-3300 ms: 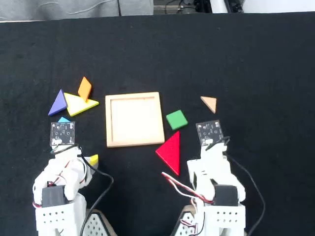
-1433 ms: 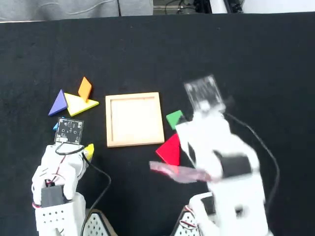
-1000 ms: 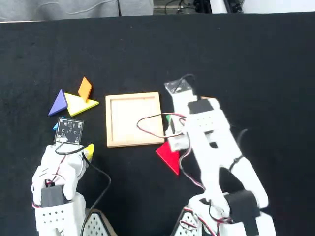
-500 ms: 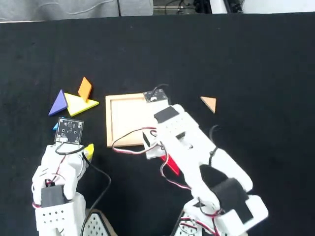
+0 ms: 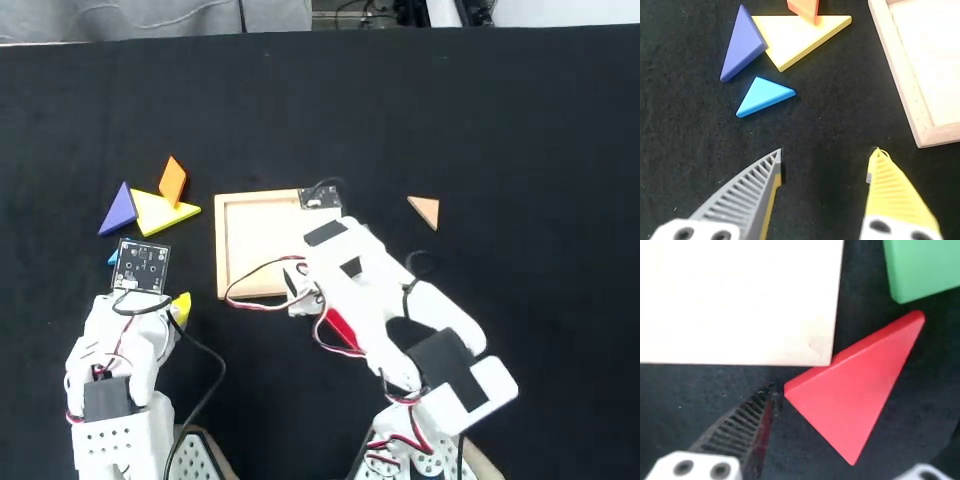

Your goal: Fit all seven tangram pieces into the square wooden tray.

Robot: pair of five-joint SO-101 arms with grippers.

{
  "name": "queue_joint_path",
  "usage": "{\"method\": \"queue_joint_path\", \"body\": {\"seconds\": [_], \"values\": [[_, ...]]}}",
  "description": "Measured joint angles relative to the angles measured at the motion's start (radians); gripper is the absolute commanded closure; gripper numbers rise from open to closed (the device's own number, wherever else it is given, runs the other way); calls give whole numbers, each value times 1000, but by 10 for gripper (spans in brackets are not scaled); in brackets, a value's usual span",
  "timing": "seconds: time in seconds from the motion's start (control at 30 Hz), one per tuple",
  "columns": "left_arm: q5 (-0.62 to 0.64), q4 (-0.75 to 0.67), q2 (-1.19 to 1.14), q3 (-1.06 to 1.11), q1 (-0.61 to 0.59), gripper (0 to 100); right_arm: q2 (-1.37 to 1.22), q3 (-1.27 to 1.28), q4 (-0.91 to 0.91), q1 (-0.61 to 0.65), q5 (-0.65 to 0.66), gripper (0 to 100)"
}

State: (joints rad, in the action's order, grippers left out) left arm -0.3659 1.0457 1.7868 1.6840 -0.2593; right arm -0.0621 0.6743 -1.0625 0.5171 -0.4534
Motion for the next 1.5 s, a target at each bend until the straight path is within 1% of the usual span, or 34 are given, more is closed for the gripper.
{"method": "queue_joint_path", "body": {"seconds": [0.33,0.6,0.73,0.87,0.93,1.03,1.1,1.17,1.33,1.5], "values": [[0,0,0,0,0,729,-38,-34,-23,0,0,499],[-2,0,0,0,0,729,-46,-40,-28,-58,0,500],[-2,0,0,0,0,729,-46,-40,-28,-58,38,500],[-2,0,0,0,0,729,-46,-40,-28,-58,46,500],[-2,0,0,0,3,729,-46,-40,-29,-58,49,534],[-2,0,0,0,5,729,-46,-41,-41,-60,49,658],[-2,0,0,0,5,729,-46,-43,-43,-69,49,723],[-2,0,0,0,5,729,-46,-43,-48,-83,49,736],[-2,0,0,0,5,729,-46,-43,-55,-120,55,706],[-2,0,0,0,5,729,-44,-43,-55,-180,55,785]]}}
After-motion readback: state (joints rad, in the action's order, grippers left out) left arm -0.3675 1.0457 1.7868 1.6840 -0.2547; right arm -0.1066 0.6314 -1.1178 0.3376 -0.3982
